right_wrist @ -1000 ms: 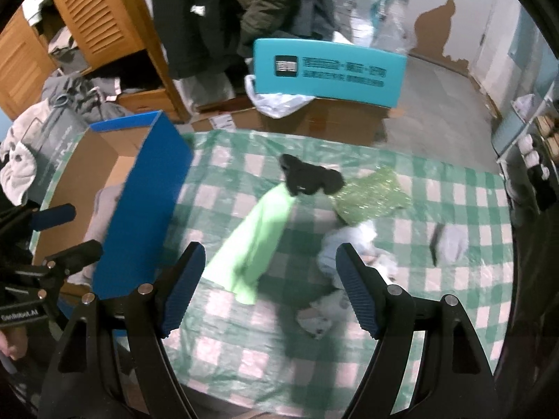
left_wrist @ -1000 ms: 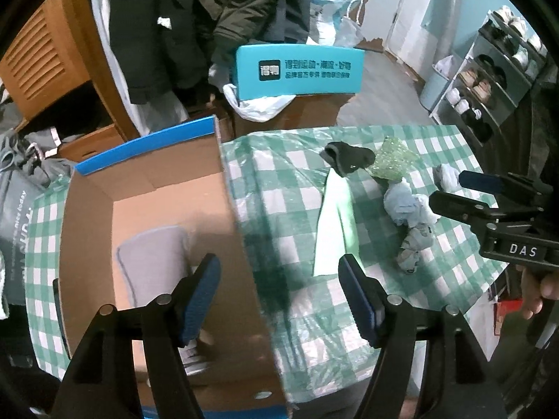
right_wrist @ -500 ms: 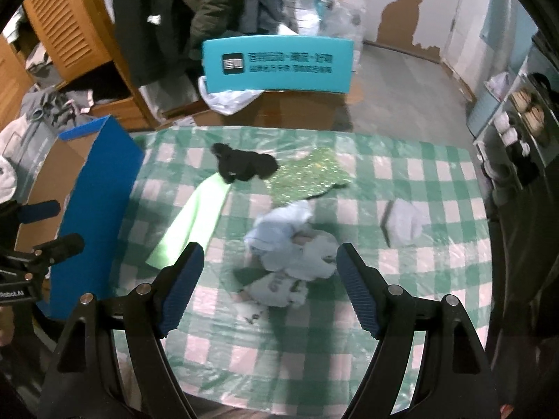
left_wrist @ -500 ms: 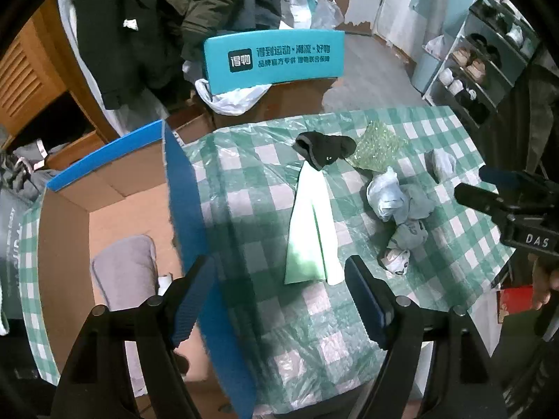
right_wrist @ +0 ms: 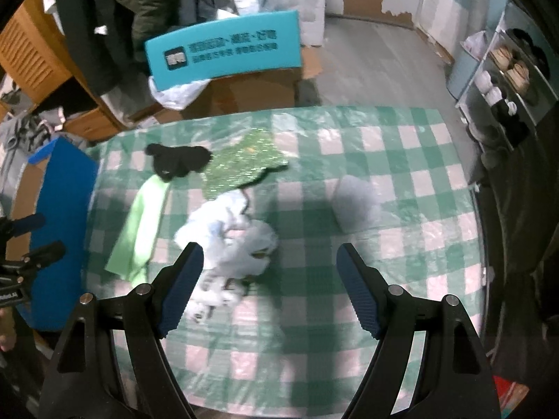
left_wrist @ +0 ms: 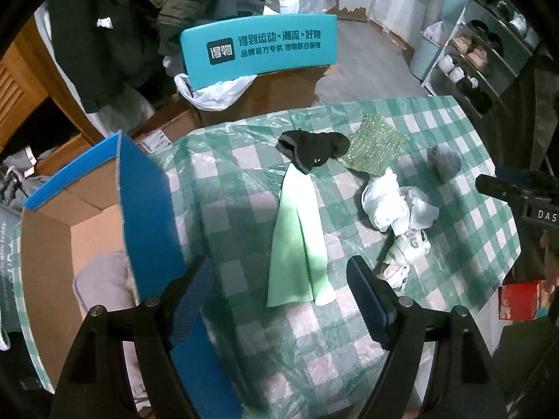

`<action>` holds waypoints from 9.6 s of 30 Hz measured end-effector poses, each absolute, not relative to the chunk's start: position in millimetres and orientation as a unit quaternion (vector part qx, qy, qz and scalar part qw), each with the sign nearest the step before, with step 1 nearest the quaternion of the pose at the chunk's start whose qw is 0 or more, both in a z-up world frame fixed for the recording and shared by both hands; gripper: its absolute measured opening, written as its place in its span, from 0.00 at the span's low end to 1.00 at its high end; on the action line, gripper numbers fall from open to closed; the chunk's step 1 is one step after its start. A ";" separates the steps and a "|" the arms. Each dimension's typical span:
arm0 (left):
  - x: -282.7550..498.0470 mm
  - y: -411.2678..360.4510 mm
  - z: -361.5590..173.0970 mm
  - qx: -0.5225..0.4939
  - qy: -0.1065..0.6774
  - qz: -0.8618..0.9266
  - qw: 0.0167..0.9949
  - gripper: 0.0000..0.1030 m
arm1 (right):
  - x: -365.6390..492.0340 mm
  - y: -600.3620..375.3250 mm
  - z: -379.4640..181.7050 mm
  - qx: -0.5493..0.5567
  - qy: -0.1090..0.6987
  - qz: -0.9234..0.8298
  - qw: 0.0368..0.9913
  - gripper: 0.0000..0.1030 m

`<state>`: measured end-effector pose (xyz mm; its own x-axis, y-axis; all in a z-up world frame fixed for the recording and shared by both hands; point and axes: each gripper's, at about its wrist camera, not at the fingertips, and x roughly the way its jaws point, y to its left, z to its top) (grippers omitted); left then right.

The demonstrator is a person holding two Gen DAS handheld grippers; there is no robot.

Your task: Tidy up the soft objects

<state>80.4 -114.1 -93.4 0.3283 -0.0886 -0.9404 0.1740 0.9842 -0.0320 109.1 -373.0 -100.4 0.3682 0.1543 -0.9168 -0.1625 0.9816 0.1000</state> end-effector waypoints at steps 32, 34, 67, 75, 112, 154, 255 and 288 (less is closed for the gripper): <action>151.4 -125.8 -169.1 0.011 0.641 -0.073 0.764 0.78 | 184.7 -430.8 -184.3 -0.006 0.633 0.054 0.772 0.76; 153.1 -126.5 -172.7 0.009 0.644 -0.071 0.762 0.78 | 186.8 -430.1 -191.2 -0.008 0.639 0.055 0.767 0.76; 138.1 -158.0 -204.9 0.080 0.642 -0.063 0.760 0.72 | 179.0 -393.2 -167.6 -0.006 0.624 0.092 0.776 0.30; 132.6 -160.8 -202.1 0.102 0.626 -0.070 0.770 0.31 | 174.4 -380.2 -155.7 -0.006 0.615 0.107 0.781 0.30; 83.1 -123.4 -89.2 0.031 0.554 -0.108 0.825 0.04 | 108.2 -298.7 -59.3 -0.030 0.540 0.212 0.814 0.30; 26.8 -3.0 -18.7 -0.013 0.490 -0.066 0.869 0.04 | 77.9 -159.7 -18.0 -0.088 0.504 0.316 0.799 0.30; 25.2 13.8 -52.8 0.009 0.530 -0.017 0.848 0.66 | 84.2 -149.0 -66.4 -0.077 0.558 0.295 0.772 0.67; 70.2 -83.7 -82.1 0.014 0.567 -0.076 0.820 0.76 | 126.8 -285.0 -122.5 -0.033 0.590 0.180 0.787 0.67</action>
